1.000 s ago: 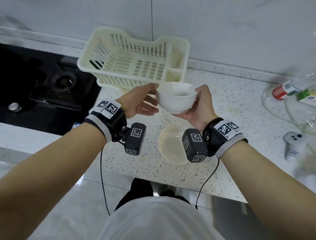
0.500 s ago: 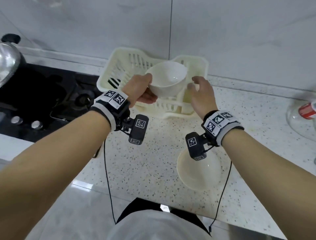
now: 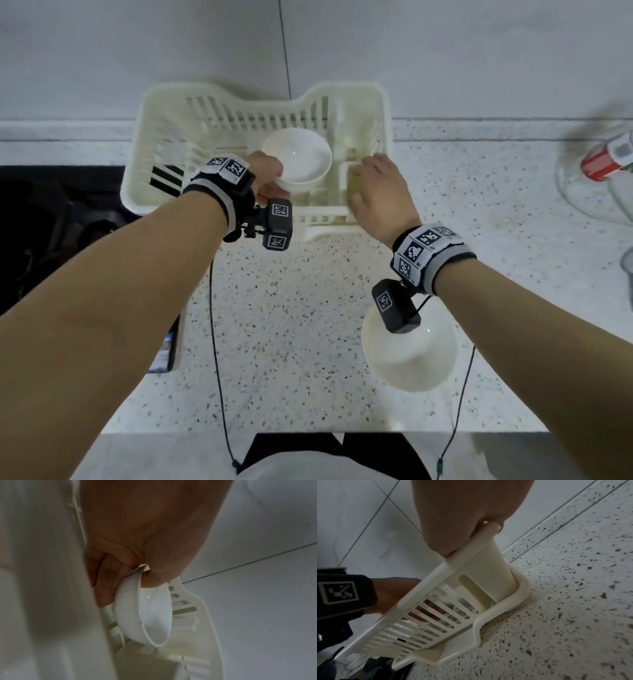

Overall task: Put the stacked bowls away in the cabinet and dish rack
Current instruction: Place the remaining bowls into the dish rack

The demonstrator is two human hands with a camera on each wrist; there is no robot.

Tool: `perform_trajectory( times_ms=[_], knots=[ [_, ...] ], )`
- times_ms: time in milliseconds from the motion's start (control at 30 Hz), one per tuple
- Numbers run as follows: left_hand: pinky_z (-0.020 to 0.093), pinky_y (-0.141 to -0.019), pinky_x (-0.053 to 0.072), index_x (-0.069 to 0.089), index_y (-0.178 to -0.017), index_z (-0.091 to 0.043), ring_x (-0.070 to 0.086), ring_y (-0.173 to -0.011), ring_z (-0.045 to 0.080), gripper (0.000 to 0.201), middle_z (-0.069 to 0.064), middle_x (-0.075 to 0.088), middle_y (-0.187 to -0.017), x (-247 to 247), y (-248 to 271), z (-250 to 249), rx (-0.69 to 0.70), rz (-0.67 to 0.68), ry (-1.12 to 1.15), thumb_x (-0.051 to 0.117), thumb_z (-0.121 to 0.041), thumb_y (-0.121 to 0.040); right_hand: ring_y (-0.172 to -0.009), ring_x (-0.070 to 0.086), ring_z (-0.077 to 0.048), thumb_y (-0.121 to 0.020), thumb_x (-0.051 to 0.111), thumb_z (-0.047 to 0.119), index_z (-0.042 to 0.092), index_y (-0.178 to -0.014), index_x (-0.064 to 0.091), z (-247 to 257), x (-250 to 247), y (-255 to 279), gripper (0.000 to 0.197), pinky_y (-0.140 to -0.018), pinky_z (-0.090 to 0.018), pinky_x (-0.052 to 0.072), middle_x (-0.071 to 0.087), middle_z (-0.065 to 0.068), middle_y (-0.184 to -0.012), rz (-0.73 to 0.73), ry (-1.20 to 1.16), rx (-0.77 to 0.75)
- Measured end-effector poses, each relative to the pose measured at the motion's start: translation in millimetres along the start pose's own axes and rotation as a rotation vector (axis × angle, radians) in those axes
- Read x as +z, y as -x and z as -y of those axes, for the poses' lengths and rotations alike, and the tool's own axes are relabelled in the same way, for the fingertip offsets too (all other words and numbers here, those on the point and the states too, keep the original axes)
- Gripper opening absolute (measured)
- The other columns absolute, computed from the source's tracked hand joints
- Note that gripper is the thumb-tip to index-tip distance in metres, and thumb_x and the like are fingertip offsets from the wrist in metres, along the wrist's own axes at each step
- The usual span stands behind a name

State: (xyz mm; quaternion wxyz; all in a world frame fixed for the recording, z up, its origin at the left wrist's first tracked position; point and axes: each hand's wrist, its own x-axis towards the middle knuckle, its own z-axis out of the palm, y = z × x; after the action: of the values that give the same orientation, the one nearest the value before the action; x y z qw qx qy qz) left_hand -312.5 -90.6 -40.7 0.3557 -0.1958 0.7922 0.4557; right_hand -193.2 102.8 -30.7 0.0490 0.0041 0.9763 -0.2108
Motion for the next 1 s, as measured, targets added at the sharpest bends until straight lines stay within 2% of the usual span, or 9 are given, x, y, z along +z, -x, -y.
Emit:
perform_trajectory(
  times_ms=[167, 300, 400, 500, 600, 767, 833, 933, 1000],
  knots=[
    [0.038, -0.086, 0.052, 0.039, -0.132, 0.0, 0.071, -0.08, 0.024, 0.04, 0.016, 0.072, -0.096, 0.3, 0.7, 5.3, 0.029, 0.028, -0.107, 0.043, -0.01, -0.094, -0.142, 0.034, -0.033, -0.088, 0.053, 0.018, 0.006, -0.126, 0.059, -1.4, -2.9, 1.3, 0.04, -0.119, -0.037, 0.02, 0.05, -0.016, -0.145, -0.017, -0.079, 0.0],
    [0.03, -0.07, 0.049, 0.048, -0.128, 0.005, 0.062, -0.089, 0.025, 0.04, 0.012, 0.065, -0.103, -4.3, 27.8, 0.0, 0.109, -0.096, -0.28, 0.05, -0.014, -0.092, -0.14, 0.036, -0.03, -0.091, 0.053, 0.021, 0.007, -0.126, 0.06, -1.0, -5.6, 1.8, 0.038, -0.118, -0.038, 0.025, 0.051, -0.014, -0.143, -0.016, -0.111, -0.018],
    [0.032, -0.079, 0.043, 0.043, -0.135, -0.004, 0.056, -0.107, 0.026, 0.049, 0.009, 0.057, -0.121, -1.3, 63.6, 6.4, 0.34, -0.312, -0.468, 0.053, -0.018, -0.089, -0.134, 0.041, -0.027, -0.096, 0.049, 0.027, 0.008, -0.126, 0.059, -3.1, -7.0, 7.0, 0.037, -0.114, -0.037, 0.029, 0.054, -0.01, -0.138, 0.022, -0.125, -0.047],
    [0.035, -0.096, 0.049, 0.052, -0.129, -0.011, 0.057, -0.111, 0.021, 0.042, 0.004, 0.058, -0.128, 19.7, 105.4, 27.1, 0.656, -0.463, -0.399, 0.055, -0.015, -0.087, -0.132, 0.044, -0.026, -0.097, 0.046, 0.028, 0.01, -0.125, 0.059, -8.8, -9.4, 16.8, 0.036, -0.112, -0.034, 0.029, 0.056, -0.008, -0.137, 0.066, -0.148, -0.084],
    [0.034, -0.088, 0.054, 0.06, -0.114, -0.019, 0.062, -0.095, 0.012, 0.026, -0.005, 0.064, -0.111, 54.7, 142.8, 57.6, 0.792, -0.372, -0.396, 0.055, -0.017, -0.089, -0.134, 0.042, -0.027, -0.096, 0.048, 0.02, 0.01, -0.126, 0.059, -16.0, -14.2, 41.2, 0.033, -0.108, -0.027, 0.026, 0.054, -0.009, -0.139, 0.07, -0.209, -0.128],
    [0.033, -0.085, 0.051, 0.054, -0.124, -0.022, 0.062, -0.092, 0.014, 0.039, -0.003, 0.066, -0.115, 123.9, 164.1, 133.5, 0.421, 0.057, -0.617, 0.054, -0.045, -0.092, -0.13, 0.046, -0.02, -0.093, 0.049, 0.014, 0.012, -0.127, 0.057, -46.5, -19.3, 110.3, 0.035, -0.105, -0.021, 0.028, 0.054, -0.004, -0.138, -0.048, -0.355, -0.151],
    [0.034, -0.075, 0.056, 0.049, -0.129, -0.018, 0.067, -0.088, 0.017, 0.048, 0.002, 0.066, -0.113, 151.2, 165.9, 157.0, 0.282, 0.187, -0.59, 0.054, -0.048, -0.092, -0.129, 0.048, -0.02, -0.093, 0.049, 0.015, 0.013, -0.129, 0.055, -69.2, -15.7, 140.5, 0.037, -0.107, -0.024, 0.032, 0.054, -0.004, -0.137, -0.004, -0.35, -0.078],
    [0.031, -0.065, 0.059, 0.04, -0.137, -0.012, 0.069, -0.084, 0.022, 0.045, 0.008, 0.064, -0.112, 183.9, 170.8, 173.6, 0.183, 0.274, -0.459, 0.053, -0.027, -0.096, -0.133, 0.046, -0.022, -0.094, 0.051, 0.016, 0.013, -0.14, 0.046, -100.2, -4.4, 179.8, 0.046, -0.113, -0.038, 0.037, 0.049, -0.006, -0.145, 0.183, -0.326, 0.112],
    [0.037, -0.071, 0.061, 0.041, -0.14, -0.008, 0.069, -0.088, 0.027, 0.046, 0.015, 0.063, -0.118, 194.4, 171.7, 178.6, 0.144, 0.226, -0.307, 0.048, -0.011, -0.094, -0.134, 0.046, -0.025, -0.094, 0.052, 0.019, 0.015, -0.146, 0.038, -114.0, 2.2, 197.9, 0.054, -0.112, -0.044, 0.039, 0.046, -0.006, -0.149, 0.29, -0.367, 0.215]
  ],
)
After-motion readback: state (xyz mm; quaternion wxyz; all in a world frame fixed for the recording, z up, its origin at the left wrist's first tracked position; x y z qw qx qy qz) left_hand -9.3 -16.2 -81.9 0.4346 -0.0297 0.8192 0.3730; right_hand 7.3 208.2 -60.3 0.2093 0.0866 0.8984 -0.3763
